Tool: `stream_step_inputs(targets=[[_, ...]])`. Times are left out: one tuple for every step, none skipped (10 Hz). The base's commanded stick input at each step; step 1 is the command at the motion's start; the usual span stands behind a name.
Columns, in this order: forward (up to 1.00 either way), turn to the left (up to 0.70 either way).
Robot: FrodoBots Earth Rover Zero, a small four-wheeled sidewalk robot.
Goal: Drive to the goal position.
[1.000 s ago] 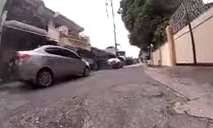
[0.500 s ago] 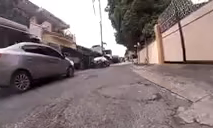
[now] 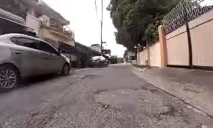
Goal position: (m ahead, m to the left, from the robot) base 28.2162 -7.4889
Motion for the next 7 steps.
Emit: stream_step_inputs(targets=[[0.7,0.01],[0.7,0.01],[0.7,0.01],[0.7,0.01],[0.7,0.01],[0.7,0.01],[0.7,0.01]])
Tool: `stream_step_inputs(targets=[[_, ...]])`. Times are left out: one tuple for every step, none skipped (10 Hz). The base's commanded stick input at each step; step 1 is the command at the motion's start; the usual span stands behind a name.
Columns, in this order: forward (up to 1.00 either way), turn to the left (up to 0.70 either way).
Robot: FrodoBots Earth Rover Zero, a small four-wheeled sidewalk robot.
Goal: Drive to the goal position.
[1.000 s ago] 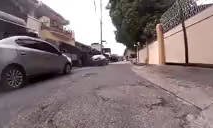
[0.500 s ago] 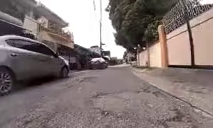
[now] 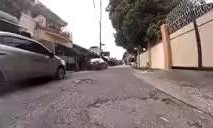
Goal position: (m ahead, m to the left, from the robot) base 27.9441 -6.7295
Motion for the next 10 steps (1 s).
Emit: stream_step_inputs(targets=[[0.7,0.01],[0.7,0.01],[0.7,0.01],[0.7,0.01],[0.7,0.01],[0.7,0.01],[0.7,-0.17],[0.7,-0.34],[0.7,-0.34],[0.7,-0.14]])
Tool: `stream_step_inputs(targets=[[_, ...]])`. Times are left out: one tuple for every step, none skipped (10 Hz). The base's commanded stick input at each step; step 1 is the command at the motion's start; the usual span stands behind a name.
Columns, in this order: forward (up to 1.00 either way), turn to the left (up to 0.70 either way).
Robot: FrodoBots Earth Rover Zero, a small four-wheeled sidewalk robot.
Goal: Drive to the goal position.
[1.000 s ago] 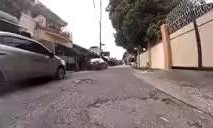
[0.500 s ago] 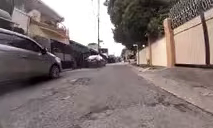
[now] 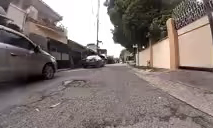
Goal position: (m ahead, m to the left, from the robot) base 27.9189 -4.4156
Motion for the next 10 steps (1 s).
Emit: stream_step_inputs(targets=[[0.7,0.01],[0.7,0.01],[0.7,0.01],[0.7,0.01],[0.7,0.01],[0.7,0.01],[0.7,0.01],[0.7,0.01],[0.7,0.01],[0.7,0.01]])
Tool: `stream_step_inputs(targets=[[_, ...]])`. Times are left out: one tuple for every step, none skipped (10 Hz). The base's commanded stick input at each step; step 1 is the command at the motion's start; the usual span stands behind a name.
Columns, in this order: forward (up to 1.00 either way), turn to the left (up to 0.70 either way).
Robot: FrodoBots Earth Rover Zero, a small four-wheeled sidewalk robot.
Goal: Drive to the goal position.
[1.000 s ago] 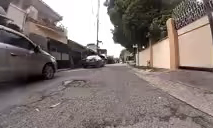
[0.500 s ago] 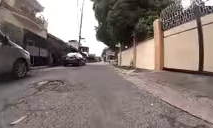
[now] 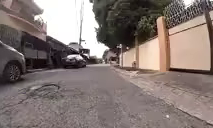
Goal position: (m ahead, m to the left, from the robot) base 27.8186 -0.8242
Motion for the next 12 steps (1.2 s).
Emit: stream_step_inputs(targets=[[0.7,0.01],[0.7,0.01],[0.7,0.01],[0.7,0.01],[0.7,0.01],[0.7,0.01],[0.7,0.01],[0.7,0.01],[0.7,0.01],[0.7,0.01],[0.7,0.01],[0.7,0.01]])
